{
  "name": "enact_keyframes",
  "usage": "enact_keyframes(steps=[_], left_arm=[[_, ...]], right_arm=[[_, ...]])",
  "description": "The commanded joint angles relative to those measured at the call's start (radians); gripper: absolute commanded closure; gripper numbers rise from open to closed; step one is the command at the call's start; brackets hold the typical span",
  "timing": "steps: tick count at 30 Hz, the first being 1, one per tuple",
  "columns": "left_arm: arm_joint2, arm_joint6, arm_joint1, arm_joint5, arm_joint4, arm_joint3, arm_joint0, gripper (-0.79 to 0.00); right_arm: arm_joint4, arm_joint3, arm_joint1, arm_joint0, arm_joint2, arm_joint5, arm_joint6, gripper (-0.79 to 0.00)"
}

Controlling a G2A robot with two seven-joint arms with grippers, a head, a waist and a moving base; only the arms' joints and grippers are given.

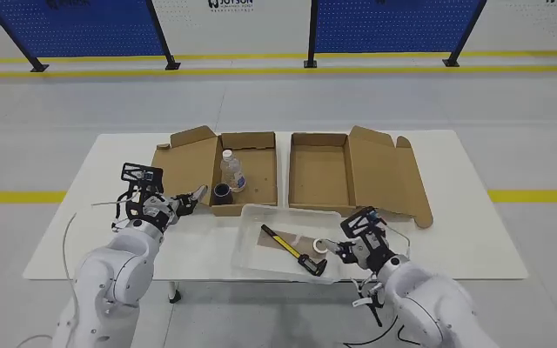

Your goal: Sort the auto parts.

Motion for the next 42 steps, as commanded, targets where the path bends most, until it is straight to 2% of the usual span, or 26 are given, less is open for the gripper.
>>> enact_keyframes(steps=[1, 10, 18, 23, 27, 42], left_arm=[[0.000, 0.000, 0.000, 0.000, 0.000, 0.000, 0.000, -0.785], [0.000, 0.000, 0.000, 0.000, 0.000, 0.000, 0.000, -0.785], [0.000, 0.000, 0.000, 0.000, 0.000, 0.000, 0.000, -0.785], [0.000, 0.000, 0.000, 0.000, 0.000, 0.000, 0.000, -0.785], [0.000, 0.000, 0.000, 0.000, 0.000, 0.000, 0.000, -0.785], [0.000, 0.000, 0.000, 0.000, 0.000, 0.000, 0.000, -0.785]], right_arm=[[0.003, 0.014, -0.004, 0.035, -0.034, 0.014, 0.041, -0.785], [0.054, 0.113, -0.028, 0.212, -0.147, 0.066, 0.146, -0.785], [0.079, 0.201, -0.048, 0.353, -0.233, 0.042, 0.203, -0.785], [0.104, 0.236, -0.063, 0.410, -0.285, 0.061, 0.220, -0.785], [0.105, 0.271, -0.074, 0.441, -0.324, 0.082, 0.206, -0.785], [0.105, 0.271, -0.074, 0.441, -0.324, 0.082, 0.206, -0.785]])
